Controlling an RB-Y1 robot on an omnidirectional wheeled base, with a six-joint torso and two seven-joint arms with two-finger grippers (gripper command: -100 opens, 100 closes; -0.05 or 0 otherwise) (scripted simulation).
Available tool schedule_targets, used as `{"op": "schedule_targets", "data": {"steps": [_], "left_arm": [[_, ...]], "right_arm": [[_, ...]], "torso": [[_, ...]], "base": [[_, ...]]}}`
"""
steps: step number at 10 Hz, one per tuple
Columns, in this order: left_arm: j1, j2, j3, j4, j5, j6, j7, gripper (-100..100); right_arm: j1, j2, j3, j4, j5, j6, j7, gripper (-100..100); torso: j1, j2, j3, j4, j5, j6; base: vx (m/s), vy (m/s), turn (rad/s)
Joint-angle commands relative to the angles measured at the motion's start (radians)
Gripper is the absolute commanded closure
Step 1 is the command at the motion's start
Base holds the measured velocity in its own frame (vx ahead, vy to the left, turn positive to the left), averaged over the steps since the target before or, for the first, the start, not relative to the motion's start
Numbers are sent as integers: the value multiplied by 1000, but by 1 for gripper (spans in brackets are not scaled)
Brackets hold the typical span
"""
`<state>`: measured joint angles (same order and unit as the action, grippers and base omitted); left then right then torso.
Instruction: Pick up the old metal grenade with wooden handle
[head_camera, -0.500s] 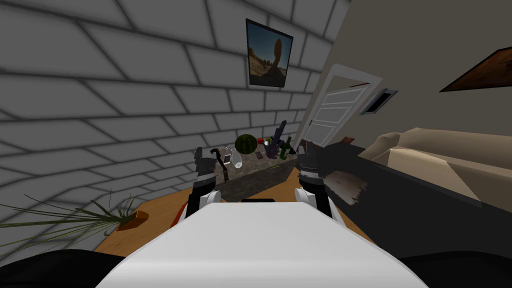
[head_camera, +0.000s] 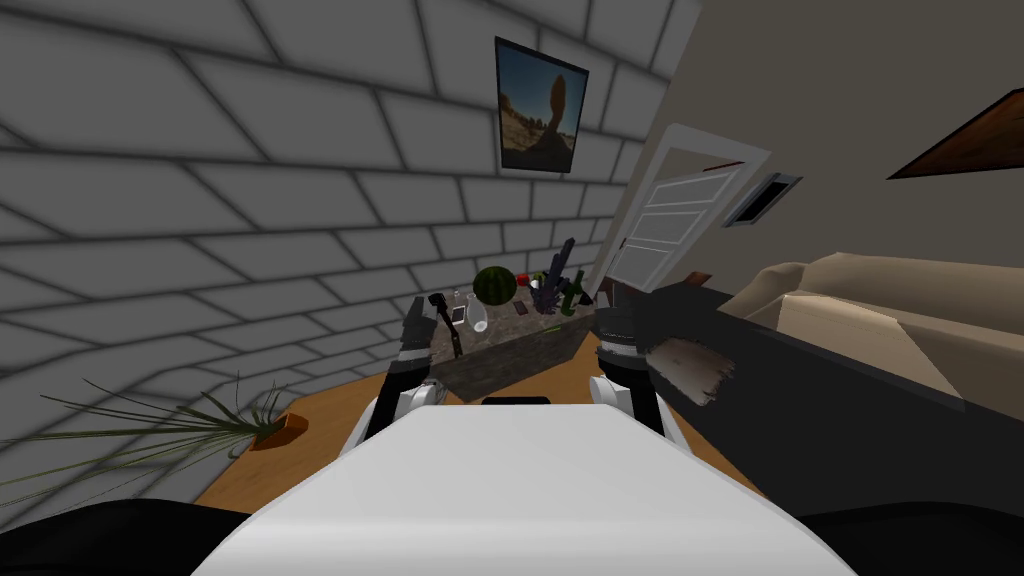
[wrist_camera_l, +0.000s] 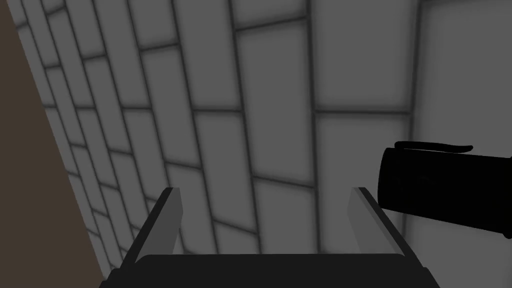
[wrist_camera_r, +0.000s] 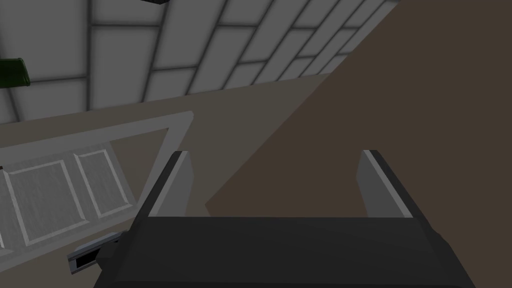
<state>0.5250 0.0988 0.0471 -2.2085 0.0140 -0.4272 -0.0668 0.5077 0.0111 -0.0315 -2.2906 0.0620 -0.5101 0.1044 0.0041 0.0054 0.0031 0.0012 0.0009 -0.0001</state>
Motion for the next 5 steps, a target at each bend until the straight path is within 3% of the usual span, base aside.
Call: {"op": "schedule_targets", "data": {"steps": [1, 5], "left_arm": [[-5, 50, -2, 31, -30, 9, -36, -100], [-16, 162, -5, 106, -115, 41, -131, -100]], "right_arm": [[0, 0, 0, 0, 0, 0, 0, 0], [0, 0, 0, 0, 0, 0, 0, 0]], "torso": [[0, 0, 0, 0, 0, 0], [2, 1, 1, 0, 1, 0]], "base": [[-91, 62, 11], [-97, 78, 8]]}}
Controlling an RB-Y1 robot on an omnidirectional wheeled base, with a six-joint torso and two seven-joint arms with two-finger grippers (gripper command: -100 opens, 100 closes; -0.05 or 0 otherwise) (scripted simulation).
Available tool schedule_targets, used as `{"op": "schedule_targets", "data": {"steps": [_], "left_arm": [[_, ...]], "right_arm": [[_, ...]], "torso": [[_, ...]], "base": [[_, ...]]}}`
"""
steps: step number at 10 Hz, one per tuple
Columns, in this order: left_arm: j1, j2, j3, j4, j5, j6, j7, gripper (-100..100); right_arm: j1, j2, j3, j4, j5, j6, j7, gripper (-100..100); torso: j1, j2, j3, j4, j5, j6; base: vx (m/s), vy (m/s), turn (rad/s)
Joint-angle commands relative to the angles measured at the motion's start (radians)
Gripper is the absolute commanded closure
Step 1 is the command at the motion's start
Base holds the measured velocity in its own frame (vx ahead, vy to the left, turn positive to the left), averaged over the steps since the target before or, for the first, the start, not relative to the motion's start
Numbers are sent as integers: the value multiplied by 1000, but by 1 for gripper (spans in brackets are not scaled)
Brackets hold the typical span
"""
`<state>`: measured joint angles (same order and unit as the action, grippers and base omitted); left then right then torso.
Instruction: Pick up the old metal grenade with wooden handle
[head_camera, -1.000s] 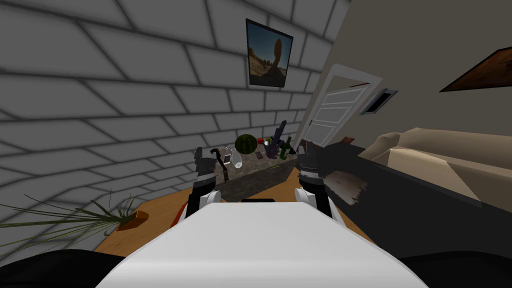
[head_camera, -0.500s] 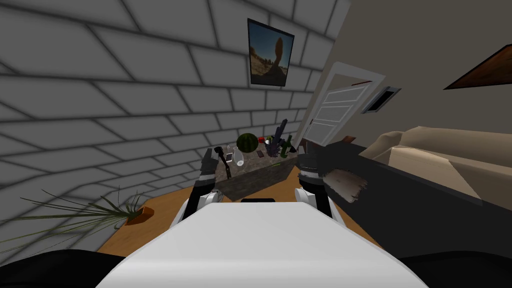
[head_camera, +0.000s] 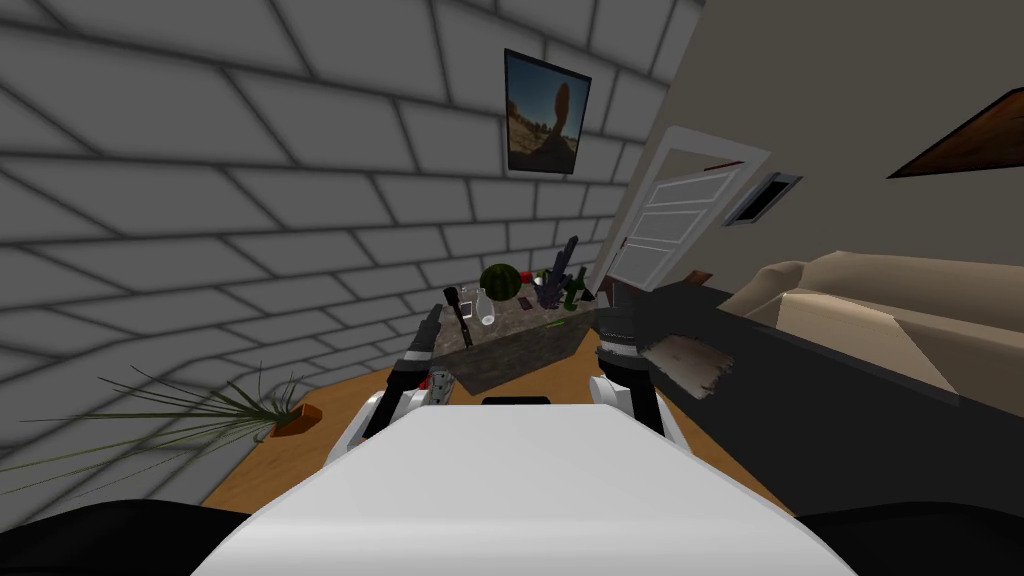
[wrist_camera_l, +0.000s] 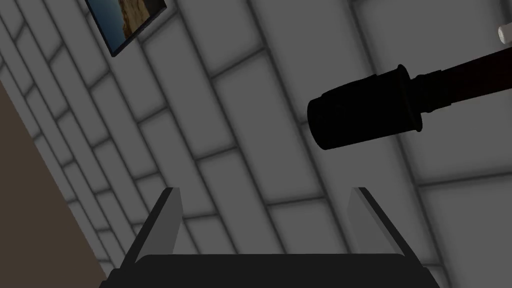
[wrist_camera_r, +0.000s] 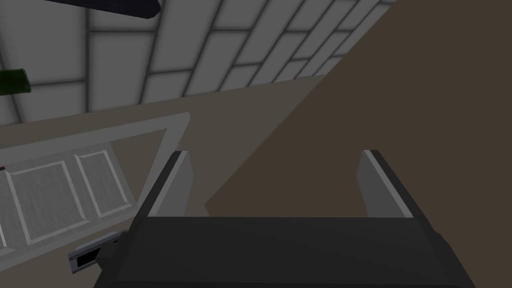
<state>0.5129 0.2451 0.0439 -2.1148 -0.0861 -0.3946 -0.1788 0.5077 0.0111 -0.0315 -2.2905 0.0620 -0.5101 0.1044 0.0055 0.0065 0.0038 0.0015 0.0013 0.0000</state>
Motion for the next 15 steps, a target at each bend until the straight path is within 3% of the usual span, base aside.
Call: {"op": "schedule_targets", "data": {"steps": [1, 6, 11, 15], "left_arm": [[-6, 38, -2, 31, -37, 16, -43, -100], [-16, 138, 0, 122, -144, 54, -157, -100], [-20, 236, 15, 208, -242, 76, -245, -100], [-15, 316, 45, 269, -304, 66, -271, -100]], "right_arm": [[0, 0, 0, 0, 0, 0, 0, 0], [0, 0, 0, 0, 0, 0, 0, 0], [0, 0, 0, 0, 0, 0, 0, 0], [0, 0, 0, 0, 0, 0, 0, 0]], "torso": [[0, 0, 0, 0, 0, 0], [0, -2, -1, 0, 0, 0], [-2, -4, -2, -1, 0, 0], [-4, -8, -4, -2, -1, 0]], "base": [[-98, 75, 5], [-82, 74, -11], [-43, 52, -57], [9, 16, -139]]}}
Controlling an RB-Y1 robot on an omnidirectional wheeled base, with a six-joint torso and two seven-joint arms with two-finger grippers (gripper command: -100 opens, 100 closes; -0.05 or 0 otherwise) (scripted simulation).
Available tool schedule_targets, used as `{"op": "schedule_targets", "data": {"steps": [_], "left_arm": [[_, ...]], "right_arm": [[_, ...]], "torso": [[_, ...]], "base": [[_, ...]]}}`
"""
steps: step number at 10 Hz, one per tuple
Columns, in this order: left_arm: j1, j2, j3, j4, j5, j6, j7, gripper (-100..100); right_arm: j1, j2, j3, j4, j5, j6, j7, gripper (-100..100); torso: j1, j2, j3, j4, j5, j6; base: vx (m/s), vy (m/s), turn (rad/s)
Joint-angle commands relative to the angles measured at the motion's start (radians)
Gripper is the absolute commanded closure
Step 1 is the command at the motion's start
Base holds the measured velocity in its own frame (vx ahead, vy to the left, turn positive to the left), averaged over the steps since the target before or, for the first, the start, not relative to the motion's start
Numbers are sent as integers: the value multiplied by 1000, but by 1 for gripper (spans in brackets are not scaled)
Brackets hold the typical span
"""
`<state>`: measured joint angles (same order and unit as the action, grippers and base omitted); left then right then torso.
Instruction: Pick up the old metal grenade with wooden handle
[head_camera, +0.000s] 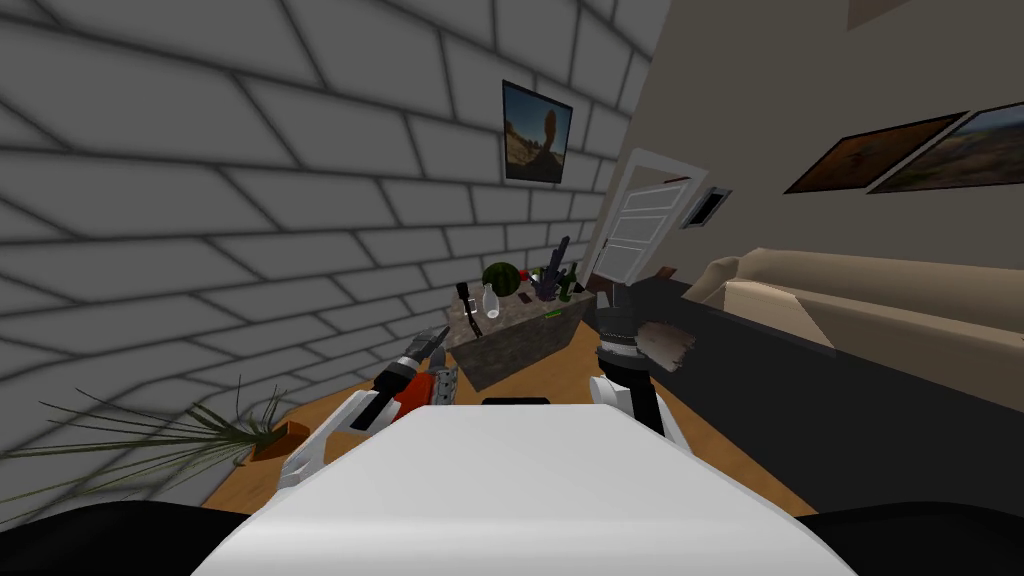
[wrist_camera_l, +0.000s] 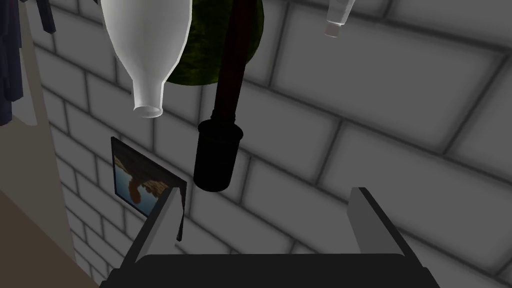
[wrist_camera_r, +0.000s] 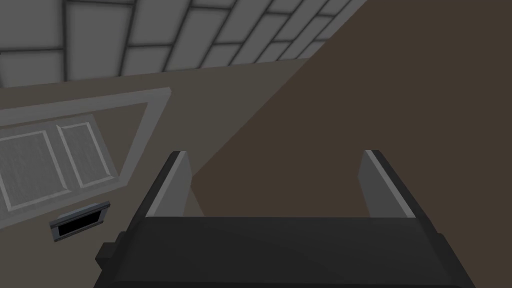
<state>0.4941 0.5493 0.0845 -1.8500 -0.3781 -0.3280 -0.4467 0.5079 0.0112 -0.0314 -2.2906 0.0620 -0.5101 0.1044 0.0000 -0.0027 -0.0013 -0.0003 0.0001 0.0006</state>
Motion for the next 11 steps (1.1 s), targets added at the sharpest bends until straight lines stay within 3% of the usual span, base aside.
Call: {"op": "schedule_targets", "data": {"steps": [1, 6, 7, 8, 9, 10, 11], "left_arm": [[6, 35, 17, 21, -26, -10, -2, -100], [5, 134, 79, 87, -78, -67, 27, -100], [8, 124, 71, 75, -73, -55, 25, -100], [8, 126, 72, 75, -74, -57, 26, 0], [8, 126, 72, 75, -74, -57, 26, -100], [8, 126, 72, 75, -74, -57, 26, 100], [8, 126, 72, 75, -74, -57, 26, 100]], "right_arm": [[0, 0, 0, 0, 0, 0, 0, 0], [0, 0, 0, 0, 0, 0, 0, 0], [0, 0, 0, 0, 0, 0, 0, 0], [0, 0, 0, 0, 0, 0, 0, 0], [0, 0, 0, 0, 0, 0, 0, 0], [0, 0, 0, 0, 0, 0, 0, 0], [0, 0, 0, 0, 0, 0, 0, 0]], "torso": [[0, 0, 0, 0, 0, 0], [-4, -9, -5, -2, -1, 0], [-4, -12, -7, -3, -1, 0], [-3, -6, -4, -2, -1, -1], [-2, -1, -1, -1, 0, -1], [-2, 1, 0, 0, 0, -1], [-2, 2, 1, 0, 0, -1]], "base": [[64, -28, -261], [145, -52, -264], [102, -10, -45], [18, -2, 9], [9, -1, -2], [0, 0, 0], [0, 0, 0]]}}
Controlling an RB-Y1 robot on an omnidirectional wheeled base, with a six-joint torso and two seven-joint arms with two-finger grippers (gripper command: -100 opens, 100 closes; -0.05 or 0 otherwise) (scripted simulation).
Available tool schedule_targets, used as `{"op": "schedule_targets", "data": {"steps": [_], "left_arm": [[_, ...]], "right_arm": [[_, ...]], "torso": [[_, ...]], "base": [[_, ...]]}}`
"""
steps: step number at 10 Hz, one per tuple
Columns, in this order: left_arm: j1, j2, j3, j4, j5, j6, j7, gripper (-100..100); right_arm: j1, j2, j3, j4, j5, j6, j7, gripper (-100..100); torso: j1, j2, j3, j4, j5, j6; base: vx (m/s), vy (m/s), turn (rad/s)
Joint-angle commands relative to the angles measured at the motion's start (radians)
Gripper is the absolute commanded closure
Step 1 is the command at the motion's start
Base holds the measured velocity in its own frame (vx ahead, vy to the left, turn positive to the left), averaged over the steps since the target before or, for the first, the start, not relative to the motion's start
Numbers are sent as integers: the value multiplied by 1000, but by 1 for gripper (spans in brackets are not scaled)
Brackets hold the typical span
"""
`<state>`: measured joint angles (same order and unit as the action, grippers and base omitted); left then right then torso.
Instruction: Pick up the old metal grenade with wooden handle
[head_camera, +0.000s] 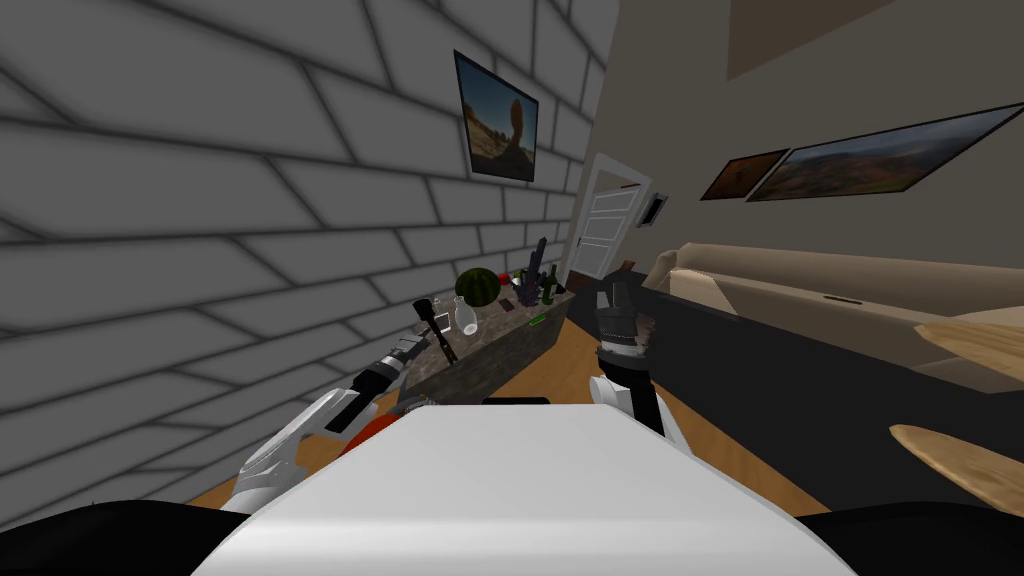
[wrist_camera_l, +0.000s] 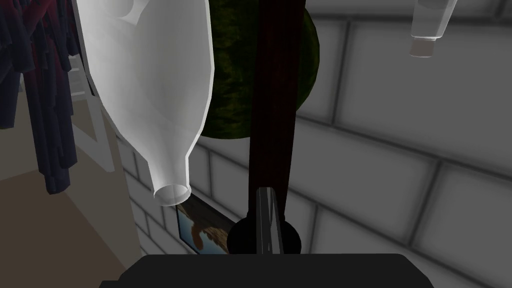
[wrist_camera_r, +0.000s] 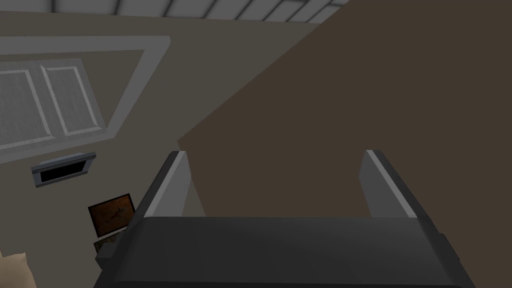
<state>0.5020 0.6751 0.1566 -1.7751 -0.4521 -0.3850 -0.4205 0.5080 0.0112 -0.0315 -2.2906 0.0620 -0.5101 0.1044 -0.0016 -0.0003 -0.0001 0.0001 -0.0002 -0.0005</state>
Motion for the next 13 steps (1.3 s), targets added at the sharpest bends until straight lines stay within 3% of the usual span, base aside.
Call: {"op": "schedule_targets", "data": {"steps": [1, 3, 4, 5, 9, 10, 11, 12, 13], "left_arm": [[0, 0, 0, 0, 0, 0, 0, 100], [0, 0, 0, 0, 0, 0, 0, 100], [0, 0, 0, 0, 0, 0, 0, 0], [-24, -30, -12, 28, -11, -20, -27, -100], [-72, -90, -37, 84, -33, -59, -82, -100], [-61, -81, -32, 73, -29, -51, -71, -100], [-62, -83, -33, 74, -30, -54, -75, 0], [-62, -82, -33, 74, -30, -53, -75, -100], [-62, -82, -33, 74, -30, -53, -75, 100]], "right_arm": [[0, 0, 0, 0, 0, 0, 0, 0], [0, 0, 0, 0, 0, 0, 0, 0], [0, 0, 0, 0, 0, 0, 0, 0], [0, 0, 0, 0, 0, 0, 0, 0], [0, 0, 0, 0, 0, 0, 0, 0], [0, 0, 0, 0, 0, 0, 0, 0], [0, 0, 0, 0, 0, 0, 0, 0], [0, 0, 0, 0, 0, 0, 0, 0], [0, 0, 0, 0, 0, 0, 0, 0]], "torso": [[0, 0, 0, 0, 0, 0], [0, 0, 0, 0, 0, 0], [0, 0, 0, 0, 0, 0], [0, 0, 0, 0, 0, 0], [6, 2, 1, 1, 2, 0], [6, 2, 1, 1, 1, 0], [3, 2, 1, 0, 1, 0], [1, 1, 1, 0, 0, 0], [0, 0, 0, 0, 0, 0]], "base": [[0, 0, 0], [0, 0, 0], [0, 0, 0], [-29, 41, -72], [-34, 88, -61], [-17, 36, -20], [-3, 7, 2], [0, 0, 0], [0, 0, 0]]}}
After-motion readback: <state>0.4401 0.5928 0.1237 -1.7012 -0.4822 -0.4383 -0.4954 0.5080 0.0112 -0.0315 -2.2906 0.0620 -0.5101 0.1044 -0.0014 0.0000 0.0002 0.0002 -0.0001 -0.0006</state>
